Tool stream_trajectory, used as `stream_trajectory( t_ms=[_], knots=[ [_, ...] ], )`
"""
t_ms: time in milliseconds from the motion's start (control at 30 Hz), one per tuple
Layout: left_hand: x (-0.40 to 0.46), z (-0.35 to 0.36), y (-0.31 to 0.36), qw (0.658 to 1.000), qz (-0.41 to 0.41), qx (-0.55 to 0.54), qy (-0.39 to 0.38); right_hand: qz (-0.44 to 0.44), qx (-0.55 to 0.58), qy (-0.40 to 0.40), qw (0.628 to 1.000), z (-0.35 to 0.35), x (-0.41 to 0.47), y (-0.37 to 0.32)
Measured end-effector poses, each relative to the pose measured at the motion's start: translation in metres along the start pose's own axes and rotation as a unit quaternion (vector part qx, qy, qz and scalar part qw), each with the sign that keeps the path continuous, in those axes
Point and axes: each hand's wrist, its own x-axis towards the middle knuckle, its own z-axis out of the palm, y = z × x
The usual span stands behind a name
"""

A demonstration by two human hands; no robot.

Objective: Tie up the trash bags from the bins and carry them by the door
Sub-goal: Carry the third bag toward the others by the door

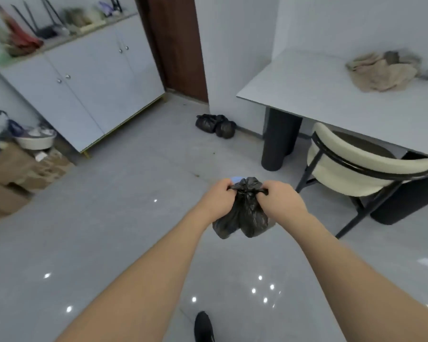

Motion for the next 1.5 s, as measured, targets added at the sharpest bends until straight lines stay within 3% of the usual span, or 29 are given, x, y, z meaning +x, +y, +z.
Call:
stream_trajectory(
  t_ms=[267,667,900,1133,1500],
  knots=[
    [-0.014,-0.104,-0.076,0.993,-0.044,-0.038,0.103,-0.083,0.016,-0.056,0.995,0.044,0.029,-0.122],
    [0.051,-0.193,-0.099,0.995,-0.025,-0.042,0.092,-0.089,0.015,-0.028,0.996,0.046,0.101,-0.202],
    [0.142,-0.246,-0.087,0.996,0.001,-0.016,0.089,-0.086,0.052,-0.009,0.995,0.035,0.183,-0.234],
    [0.260,-0.284,-0.093,0.993,-0.017,-0.023,0.114,-0.089,0.078,-0.013,0.993,0.030,0.311,-0.257],
    [0.459,-0.384,-0.089,0.995,-0.032,-0.019,0.091,-0.077,0.105,-0.003,0.992,0.024,0.513,-0.333]
  ],
)
